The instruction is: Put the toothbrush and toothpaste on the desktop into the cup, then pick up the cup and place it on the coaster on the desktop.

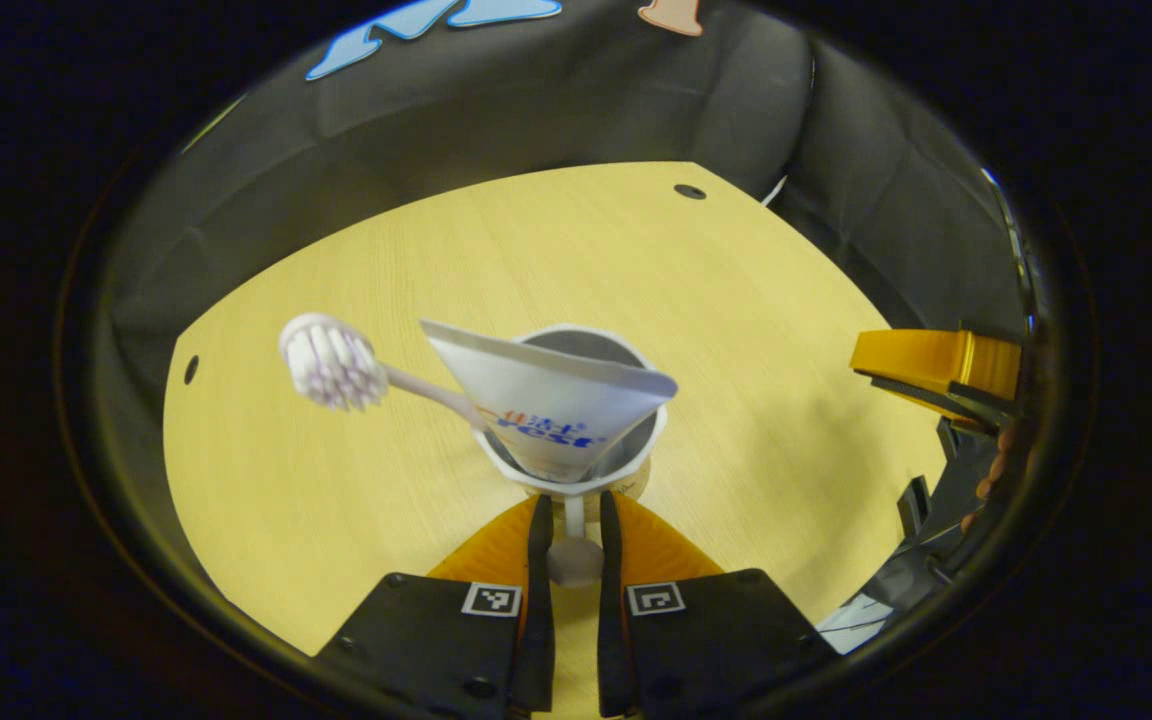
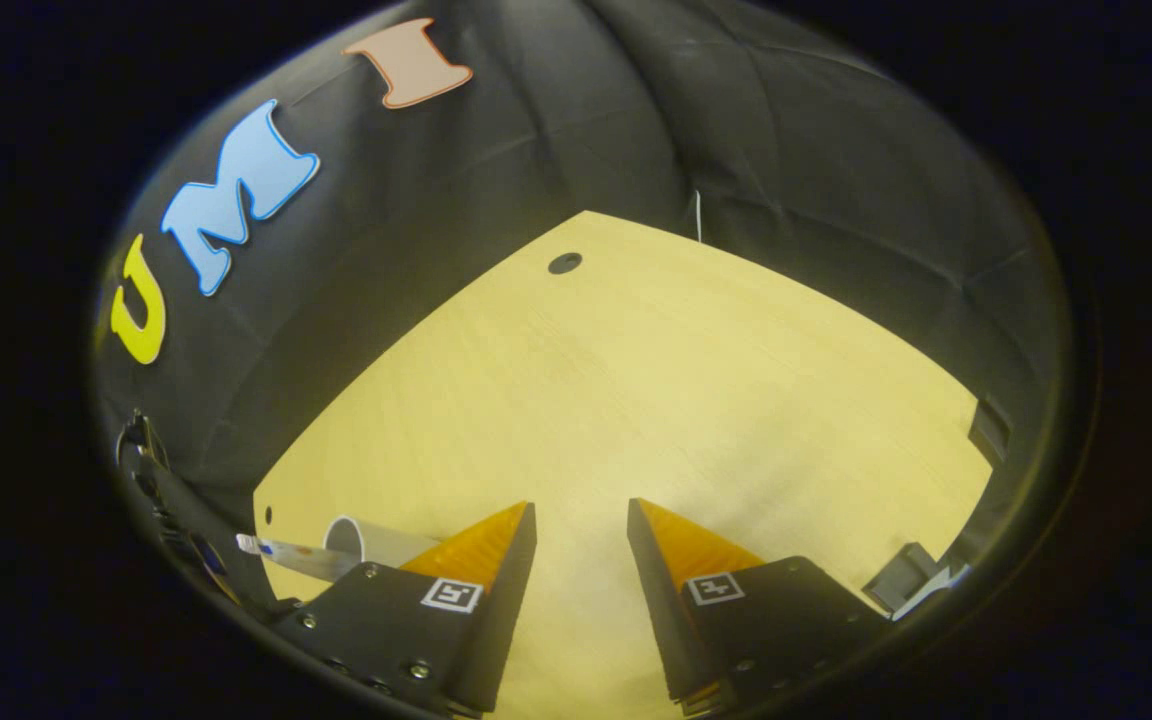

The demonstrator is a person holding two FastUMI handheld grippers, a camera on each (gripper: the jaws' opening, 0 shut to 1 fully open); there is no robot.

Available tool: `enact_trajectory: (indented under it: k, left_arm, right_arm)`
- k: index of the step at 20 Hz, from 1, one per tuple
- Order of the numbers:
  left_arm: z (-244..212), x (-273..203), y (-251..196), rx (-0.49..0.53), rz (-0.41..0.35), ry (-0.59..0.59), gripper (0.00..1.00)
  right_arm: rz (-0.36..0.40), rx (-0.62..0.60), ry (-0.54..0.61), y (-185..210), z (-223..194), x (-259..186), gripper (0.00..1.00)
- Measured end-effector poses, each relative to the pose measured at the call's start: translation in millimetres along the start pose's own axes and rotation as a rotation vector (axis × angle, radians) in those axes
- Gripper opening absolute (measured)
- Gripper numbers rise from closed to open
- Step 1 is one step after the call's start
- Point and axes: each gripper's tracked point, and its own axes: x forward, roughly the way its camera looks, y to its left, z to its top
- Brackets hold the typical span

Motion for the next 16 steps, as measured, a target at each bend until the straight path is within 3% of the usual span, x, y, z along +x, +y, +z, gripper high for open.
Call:
enact_trajectory:
  k: [12, 15, 16]
  left_arm:
    - [-6.2, 0.6, -13.9, 0.045, 0.017, 0.001, 0.23]
    - [-11.2, 13.0, -18.3, 0.066, 0.020, 0.017, 0.27]
    - [-11.8, 16.7, -17.7, 0.067, 0.017, 0.008, 0.32]
  right_arm:
    - [-0.001, 0.022, 0.011, -1.1, 1.9, 0.7, 0.60]
    - [-0.006, 0.024, 0.013, -3.9, 2.0, -1.0, 0.59]
    - [-0.007, 0.022, 0.013, -4.6, 1.1, -2.2, 0.59]
